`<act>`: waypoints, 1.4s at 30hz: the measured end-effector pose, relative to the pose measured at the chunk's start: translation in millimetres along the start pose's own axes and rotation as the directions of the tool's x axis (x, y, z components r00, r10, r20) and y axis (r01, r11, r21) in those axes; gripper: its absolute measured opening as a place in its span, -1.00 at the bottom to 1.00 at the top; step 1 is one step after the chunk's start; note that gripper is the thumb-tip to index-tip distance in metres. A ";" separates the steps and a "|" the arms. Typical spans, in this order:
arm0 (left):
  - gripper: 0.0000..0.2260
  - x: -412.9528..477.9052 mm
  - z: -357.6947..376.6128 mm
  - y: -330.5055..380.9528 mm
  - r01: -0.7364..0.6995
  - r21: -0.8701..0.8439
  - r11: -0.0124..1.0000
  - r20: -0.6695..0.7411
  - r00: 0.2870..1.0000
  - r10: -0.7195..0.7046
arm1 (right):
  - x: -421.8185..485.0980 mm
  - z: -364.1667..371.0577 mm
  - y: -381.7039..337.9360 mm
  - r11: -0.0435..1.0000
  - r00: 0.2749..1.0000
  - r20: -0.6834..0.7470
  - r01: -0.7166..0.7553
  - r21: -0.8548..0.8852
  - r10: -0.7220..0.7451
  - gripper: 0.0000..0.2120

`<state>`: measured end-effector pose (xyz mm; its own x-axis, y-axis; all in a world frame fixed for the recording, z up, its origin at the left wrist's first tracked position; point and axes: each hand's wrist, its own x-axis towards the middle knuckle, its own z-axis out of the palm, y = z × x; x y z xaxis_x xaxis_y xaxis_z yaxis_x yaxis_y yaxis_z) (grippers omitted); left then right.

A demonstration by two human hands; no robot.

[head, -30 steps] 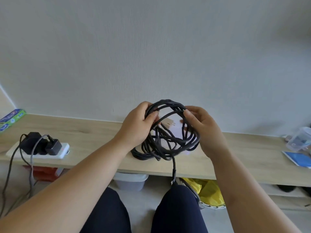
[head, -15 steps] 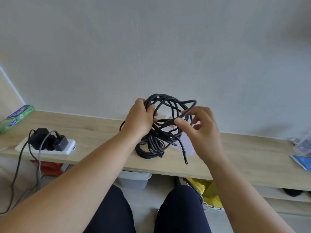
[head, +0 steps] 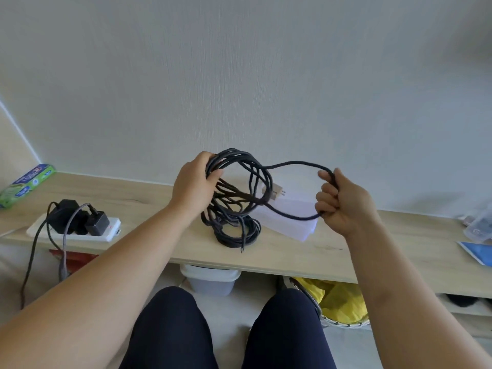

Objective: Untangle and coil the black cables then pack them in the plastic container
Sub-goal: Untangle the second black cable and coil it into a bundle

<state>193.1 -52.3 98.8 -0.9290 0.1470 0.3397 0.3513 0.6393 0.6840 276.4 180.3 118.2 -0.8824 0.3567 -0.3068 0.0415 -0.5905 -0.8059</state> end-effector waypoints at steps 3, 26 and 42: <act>-0.79 -2.8 2.4 -7.6 0.001 0.099 0.995 0.012 1.000 -0.002 | 16.4 -17.0 11.5 0.942 0.993 -0.097 0.026 -0.336 -0.063 -0.72; -0.80 -9.5 31.6 -24.8 0.022 0.228 0.973 0.003 1.000 -0.023 | -17.9 6.4 55.6 0.655 0.889 0.216 0.445 -0.610 -0.403 -0.91; -0.79 -4.4 39.8 -27.4 0.038 0.395 0.918 0.081 0.994 -0.076 | 11.0 -6.5 82.4 0.020 0.961 0.236 0.236 -0.972 0.141 -0.88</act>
<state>182.9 -40.4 52.9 -0.9595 0.1584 0.2331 0.2408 0.8906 0.3859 273.2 140.3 45.1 -0.9533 0.0885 -0.2889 0.2479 0.7757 -0.5804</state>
